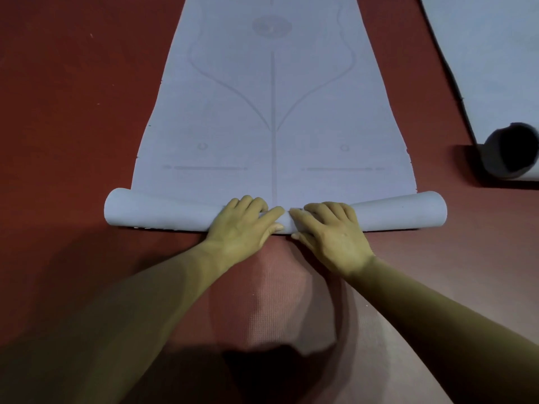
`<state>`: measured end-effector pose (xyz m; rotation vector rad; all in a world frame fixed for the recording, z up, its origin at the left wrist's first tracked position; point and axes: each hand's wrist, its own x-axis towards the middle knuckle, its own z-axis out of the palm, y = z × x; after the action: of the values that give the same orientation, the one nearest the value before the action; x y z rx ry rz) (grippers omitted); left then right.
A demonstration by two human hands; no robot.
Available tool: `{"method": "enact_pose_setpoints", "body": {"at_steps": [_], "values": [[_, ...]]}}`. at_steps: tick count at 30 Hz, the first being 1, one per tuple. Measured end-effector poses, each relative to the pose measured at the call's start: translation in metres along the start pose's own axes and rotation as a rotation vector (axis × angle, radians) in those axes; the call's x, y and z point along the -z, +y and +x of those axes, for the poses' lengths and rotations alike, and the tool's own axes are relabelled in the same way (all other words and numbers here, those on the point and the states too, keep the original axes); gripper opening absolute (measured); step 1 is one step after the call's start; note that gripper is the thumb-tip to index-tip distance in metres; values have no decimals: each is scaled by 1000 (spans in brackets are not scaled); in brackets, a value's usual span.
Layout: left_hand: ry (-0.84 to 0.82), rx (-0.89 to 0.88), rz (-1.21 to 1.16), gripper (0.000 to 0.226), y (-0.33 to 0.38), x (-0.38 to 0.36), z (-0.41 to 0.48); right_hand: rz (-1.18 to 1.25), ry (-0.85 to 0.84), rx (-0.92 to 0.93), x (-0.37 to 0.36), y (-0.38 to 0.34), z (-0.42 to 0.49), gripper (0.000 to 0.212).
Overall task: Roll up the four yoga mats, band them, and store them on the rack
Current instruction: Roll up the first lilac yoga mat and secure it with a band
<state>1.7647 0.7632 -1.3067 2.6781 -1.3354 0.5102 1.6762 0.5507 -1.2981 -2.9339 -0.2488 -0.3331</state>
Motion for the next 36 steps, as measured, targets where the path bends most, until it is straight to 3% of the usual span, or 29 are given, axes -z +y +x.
{"method": "enact_pose_setpoints", "body": {"at_steps": [7, 14, 19, 22, 27, 31, 36], "values": [[32, -16, -56, 35, 1, 11, -3, -11, -171, -33, 19, -7, 2, 49], [-44, -11, -134, 43, 9, 26, -18, 12, -279, -15, 28, -17, -9, 51], [-274, 80, -172, 47, 3, 23, -6, 105, -11, -10, 18, -23, -18, 32], [-368, 118, -165, 53, 0, 18, -2, 132, -32, -20, 12, -21, -17, 37], [-206, 58, -28, 53, 7, 22, -7, 146, -132, -45, 11, -15, -6, 44], [-94, 5, -6, 46, 9, 20, -23, 162, -214, -72, 12, -7, 8, 38], [-90, 44, -18, 37, 6, 16, -15, 149, -142, -78, 10, -8, 11, 43]]}}
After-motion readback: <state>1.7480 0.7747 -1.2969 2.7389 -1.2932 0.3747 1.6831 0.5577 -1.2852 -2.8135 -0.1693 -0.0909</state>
